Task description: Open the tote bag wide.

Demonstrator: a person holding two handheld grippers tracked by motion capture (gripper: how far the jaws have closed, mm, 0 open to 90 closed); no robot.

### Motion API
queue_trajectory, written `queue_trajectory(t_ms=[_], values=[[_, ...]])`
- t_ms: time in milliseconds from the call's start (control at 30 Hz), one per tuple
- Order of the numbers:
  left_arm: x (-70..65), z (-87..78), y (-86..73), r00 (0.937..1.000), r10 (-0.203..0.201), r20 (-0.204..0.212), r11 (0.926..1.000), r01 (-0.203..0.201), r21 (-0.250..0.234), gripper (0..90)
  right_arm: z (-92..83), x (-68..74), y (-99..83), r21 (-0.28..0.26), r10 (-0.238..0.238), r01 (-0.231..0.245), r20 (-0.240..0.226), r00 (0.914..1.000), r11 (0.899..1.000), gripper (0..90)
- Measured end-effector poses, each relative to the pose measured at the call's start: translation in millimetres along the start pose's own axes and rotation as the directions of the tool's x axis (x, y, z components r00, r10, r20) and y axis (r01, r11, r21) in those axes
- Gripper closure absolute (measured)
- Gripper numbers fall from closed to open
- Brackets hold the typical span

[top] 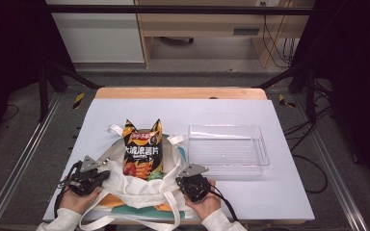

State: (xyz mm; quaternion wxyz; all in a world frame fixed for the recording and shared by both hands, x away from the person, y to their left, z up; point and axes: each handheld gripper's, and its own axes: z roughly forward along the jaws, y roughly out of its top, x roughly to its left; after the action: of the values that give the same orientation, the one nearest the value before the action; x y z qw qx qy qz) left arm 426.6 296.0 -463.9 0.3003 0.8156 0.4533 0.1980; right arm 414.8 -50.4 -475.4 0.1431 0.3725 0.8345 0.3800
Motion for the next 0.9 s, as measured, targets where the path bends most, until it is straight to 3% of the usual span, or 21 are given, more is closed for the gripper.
queue_trajectory(t_ms=[233, 267, 433, 467, 567, 667, 767, 800, 900], values=[[2.9, -1.4, 1.1, 0.9999, -0.011, 0.012, 0.9999, 0.011, 0.0, 89.4, -1.0, 0.0, 2.8, 0.008, 0.006, -0.006, -0.002, 1.0, 1.0, 90.0], [4.5, -3.8, 2.1, 0.9994, -0.034, 0.011, 0.9992, 0.034, -0.019, 87.0, -3.3, -0.8, 6.5, 0.01, 0.012, -0.012, -0.006, 0.9999, 1.0, 89.0], [7.1, -12.3, 5.1, 0.9981, -0.053, 0.033, 0.995, 0.055, -0.083, 78.4, -11.2, -1.6, 12.7, -0.022, 0.01, -0.01, -0.009, 0.9999, 1.0, 83.7], [6.5, -18.4, 7.8, 0.9979, -0.056, 0.032, 0.9891, 0.059, -0.134, 76.6, -15.8, -1.4, 16.6, -0.047, 0.001, -0.001, -0.004, 1.0, 0.999, 80.6], [6.4, -22.8, 9.6, 0.9982, -0.051, 0.032, 0.9832, 0.056, -0.174, 71.9, -19.9, -1.4, 20.8, -0.075, 0.006, -0.006, -0.008, 1.0, 0.997, 78.2], [6.6, -30.2, 13.1, 0.9978, -0.053, 0.038, 0.9683, 0.061, -0.242, 68.8, -26.5, -0.8, 27.3, -0.12, -0.004, 0.002, -0.014, 0.9999, 0.993, 75.1], [7.0, -33.0, 15.7, 0.9965, -0.065, 0.053, 0.9584, 0.077, -0.275, 64.1, -32.0, -0.7, 32.5, -0.153, -0.018, 0.015, -0.018, 0.9997, 0.988, 71.7], [6.9, -35.3, 17.6, 0.9963, -0.07, 0.05, 0.9506, 0.082, -0.299, 61.2, -36.1, -0.9, 36.1, -0.178, -0.023, 0.02, -0.013, 0.9996, 0.984, 69.2], [7.4, -37.7, 20.0, 0.9955, -0.075, 0.057, 0.9452, 0.089, -0.314, 56.4, -39.9, -2.2, 40.1, -0.203, -0.024, 0.02, -0.018, 0.9996, 0.979, 66.1]])
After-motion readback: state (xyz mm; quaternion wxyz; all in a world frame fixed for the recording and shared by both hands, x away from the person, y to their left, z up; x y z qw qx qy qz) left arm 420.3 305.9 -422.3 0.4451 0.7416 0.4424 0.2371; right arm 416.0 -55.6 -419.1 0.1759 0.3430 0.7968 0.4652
